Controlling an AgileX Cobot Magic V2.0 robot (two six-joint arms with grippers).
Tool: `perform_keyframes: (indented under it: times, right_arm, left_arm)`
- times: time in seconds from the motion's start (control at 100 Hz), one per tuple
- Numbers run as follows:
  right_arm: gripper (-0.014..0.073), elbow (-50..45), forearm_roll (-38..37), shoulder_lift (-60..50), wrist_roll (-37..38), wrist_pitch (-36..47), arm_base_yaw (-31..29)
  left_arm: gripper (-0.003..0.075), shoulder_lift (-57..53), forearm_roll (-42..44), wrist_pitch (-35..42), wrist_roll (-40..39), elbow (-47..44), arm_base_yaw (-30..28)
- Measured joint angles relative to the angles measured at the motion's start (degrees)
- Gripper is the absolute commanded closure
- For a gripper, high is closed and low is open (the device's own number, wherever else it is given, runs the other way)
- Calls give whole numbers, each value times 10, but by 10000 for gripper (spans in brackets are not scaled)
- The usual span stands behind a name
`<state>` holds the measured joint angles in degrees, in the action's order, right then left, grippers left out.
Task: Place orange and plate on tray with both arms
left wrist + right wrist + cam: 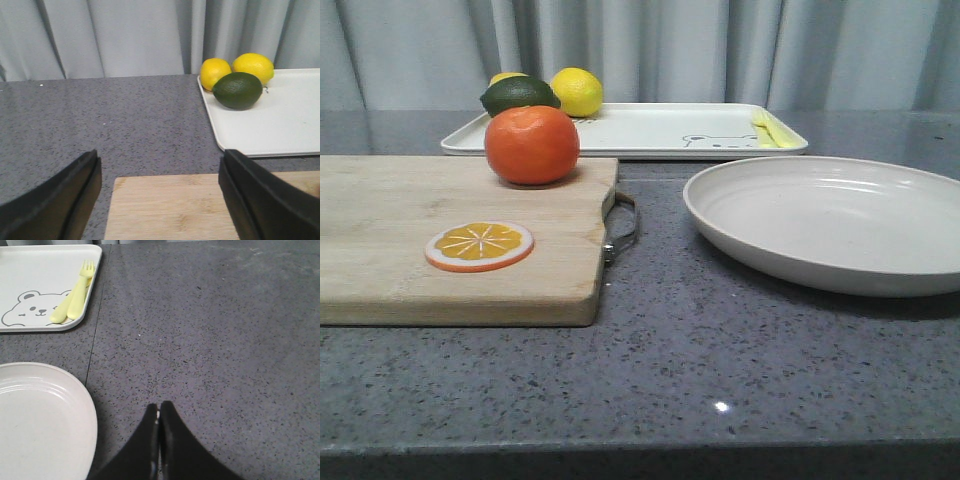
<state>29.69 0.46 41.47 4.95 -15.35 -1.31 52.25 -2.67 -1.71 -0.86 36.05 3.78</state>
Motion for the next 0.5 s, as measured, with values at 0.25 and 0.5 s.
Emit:
perform_keyframes:
  times: [0.25,0.5]
  right_arm:
    - [662,0,0,0,0,0,0]
    - [662,0,0,0,0,0,0]
  left_arm:
    - [176,91,-24,-88,0,109,80]
    - [166,215,-88,-229,0,238,129]
